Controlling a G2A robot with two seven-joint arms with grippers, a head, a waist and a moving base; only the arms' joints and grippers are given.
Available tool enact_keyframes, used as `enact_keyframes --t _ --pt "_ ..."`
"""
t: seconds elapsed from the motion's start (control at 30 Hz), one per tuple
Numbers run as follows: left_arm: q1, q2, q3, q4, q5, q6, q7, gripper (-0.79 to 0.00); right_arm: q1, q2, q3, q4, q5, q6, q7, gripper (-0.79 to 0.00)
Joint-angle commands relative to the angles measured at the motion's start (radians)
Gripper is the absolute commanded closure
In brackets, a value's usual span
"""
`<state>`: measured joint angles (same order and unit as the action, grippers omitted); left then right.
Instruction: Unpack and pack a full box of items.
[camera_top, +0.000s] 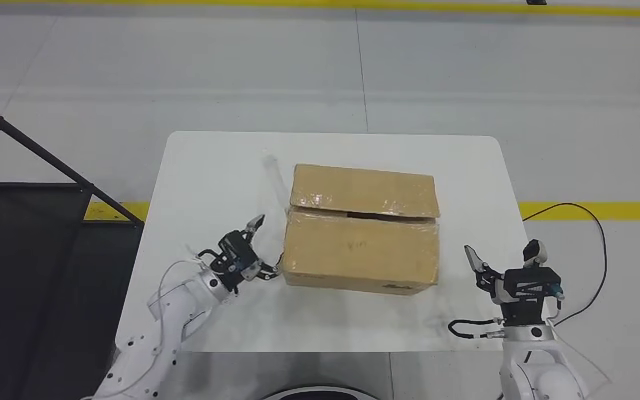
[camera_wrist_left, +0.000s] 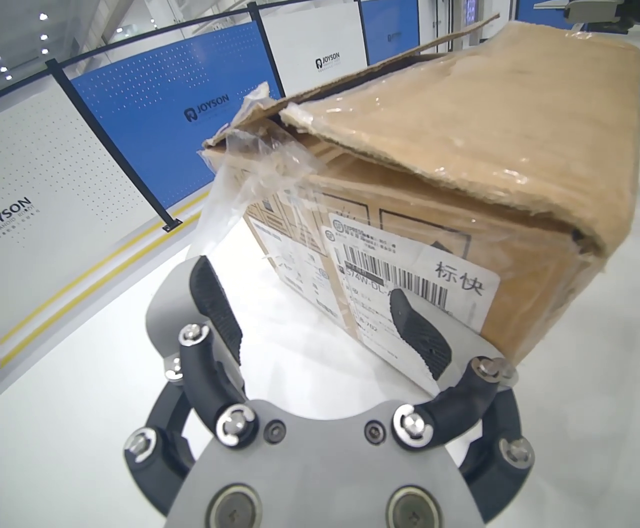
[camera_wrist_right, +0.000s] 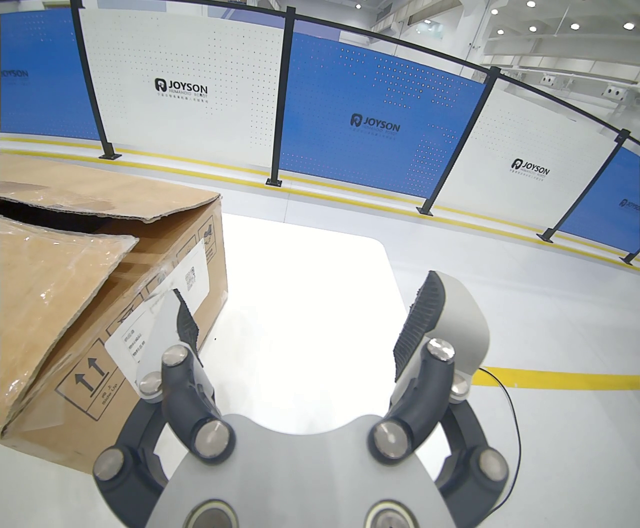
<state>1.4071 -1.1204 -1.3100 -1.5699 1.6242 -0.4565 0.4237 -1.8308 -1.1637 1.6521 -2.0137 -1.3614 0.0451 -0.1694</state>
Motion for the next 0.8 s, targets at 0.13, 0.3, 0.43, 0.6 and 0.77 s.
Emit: enact_keyframes --t 0.13,0.3,0.43,0.6,0.77 --pt "0.018 0.002 -0.033 -0.004 -0.006 0.062 -0.018 -0.785 0.000 0.000 0.000 0.000 0.000 0.000 0.000 -0.785" --pt "-0.030 -0.002 -0.057 0.045 -0.058 0.124 -0.101 -0.785 0.000 0.000 0.000 0.000 0.000 0.000 0.000 -0.785" --pt "-0.094 -0.011 -0.040 0.095 -0.080 0.158 -0.143 -0.785 0.000 0.000 0.000 0.000 0.000 0.000 0.000 -0.785" --pt "-0.156 -0.022 -0.009 0.147 -0.097 0.179 -0.173 -0.785 0.000 0.000 0.000 0.000 0.000 0.000 0.000 -0.785" --pt "-0.157 -0.022 -0.010 0.148 -0.102 0.177 -0.175 -0.785 0.000 0.000 0.000 0.000 0.000 0.000 0.000 -0.785"
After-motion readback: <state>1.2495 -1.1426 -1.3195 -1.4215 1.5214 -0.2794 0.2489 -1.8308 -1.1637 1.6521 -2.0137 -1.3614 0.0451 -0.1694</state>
